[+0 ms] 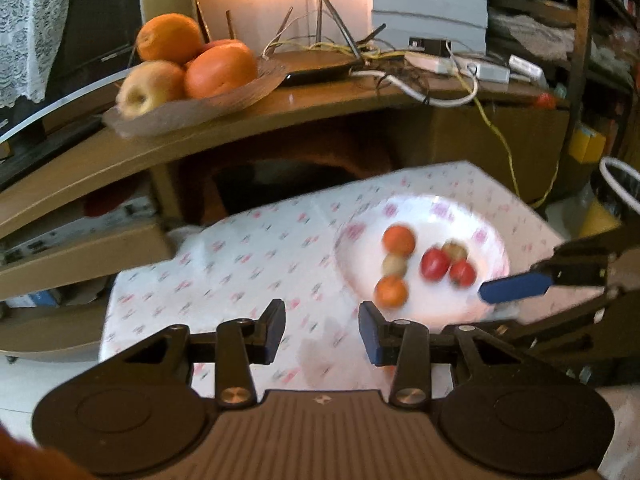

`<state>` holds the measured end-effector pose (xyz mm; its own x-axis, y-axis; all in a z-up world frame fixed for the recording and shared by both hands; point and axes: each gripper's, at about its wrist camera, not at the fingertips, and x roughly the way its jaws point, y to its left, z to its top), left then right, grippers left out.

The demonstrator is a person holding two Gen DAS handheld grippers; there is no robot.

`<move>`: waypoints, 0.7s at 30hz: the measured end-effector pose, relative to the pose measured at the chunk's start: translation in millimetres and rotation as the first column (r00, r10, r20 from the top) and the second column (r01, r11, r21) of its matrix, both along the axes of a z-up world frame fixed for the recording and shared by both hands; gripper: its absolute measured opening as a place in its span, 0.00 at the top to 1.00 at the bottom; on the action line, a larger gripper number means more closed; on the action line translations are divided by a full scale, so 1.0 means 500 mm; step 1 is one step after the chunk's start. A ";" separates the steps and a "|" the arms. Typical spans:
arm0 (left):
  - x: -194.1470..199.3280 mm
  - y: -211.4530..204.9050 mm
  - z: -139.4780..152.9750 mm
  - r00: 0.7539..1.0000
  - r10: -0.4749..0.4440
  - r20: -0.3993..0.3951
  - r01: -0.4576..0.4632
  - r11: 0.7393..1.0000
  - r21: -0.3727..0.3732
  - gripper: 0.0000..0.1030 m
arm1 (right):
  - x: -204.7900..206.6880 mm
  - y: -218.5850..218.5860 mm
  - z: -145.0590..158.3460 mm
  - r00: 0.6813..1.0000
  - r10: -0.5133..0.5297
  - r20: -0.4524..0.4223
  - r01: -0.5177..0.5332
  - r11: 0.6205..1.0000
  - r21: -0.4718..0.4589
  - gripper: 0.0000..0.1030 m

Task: Organize fruits
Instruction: 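Move left tool to a loose orange while right tool approaches the large dark red tomato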

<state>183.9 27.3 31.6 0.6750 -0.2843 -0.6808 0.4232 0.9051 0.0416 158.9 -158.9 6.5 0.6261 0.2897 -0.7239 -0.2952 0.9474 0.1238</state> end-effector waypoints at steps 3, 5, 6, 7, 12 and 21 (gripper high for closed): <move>-0.020 0.042 -0.018 1.000 -0.003 0.002 0.003 0.999 0.034 0.55 | -0.011 0.014 -0.017 1.000 -0.008 -0.026 0.008 1.000 -0.006 0.50; -0.024 0.067 -0.035 1.000 0.006 -0.013 -0.005 0.999 0.043 0.52 | -0.014 0.022 -0.031 0.999 -0.008 -0.044 0.008 1.000 -0.007 0.47; -0.024 0.074 -0.041 1.000 0.010 -0.018 -0.009 0.999 0.048 0.52 | -0.015 0.025 -0.038 0.999 -0.009 -0.053 0.009 1.000 -0.012 0.46; -0.023 0.080 -0.048 1.000 0.014 -0.025 -0.013 0.998 0.054 0.52 | -0.015 0.029 -0.044 0.998 -0.009 -0.059 0.008 1.000 -0.018 0.46; -0.023 0.092 -0.079 0.999 0.014 -0.035 -0.011 0.995 0.096 0.51 | -0.011 0.037 -0.065 0.997 -0.010 -0.072 0.008 1.000 -0.031 0.46; 0.001 0.120 -0.114 0.997 0.064 -0.053 -0.058 0.992 0.112 0.49 | 0.009 0.037 -0.087 0.997 -0.028 -0.079 0.027 0.999 -0.017 0.44</move>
<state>184.2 87.2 -25.2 0.6483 -0.1648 -0.7434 0.3722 0.9203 0.1205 163.4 -140.6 -36.9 0.5746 0.2615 -0.7755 -0.2589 0.9570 0.1309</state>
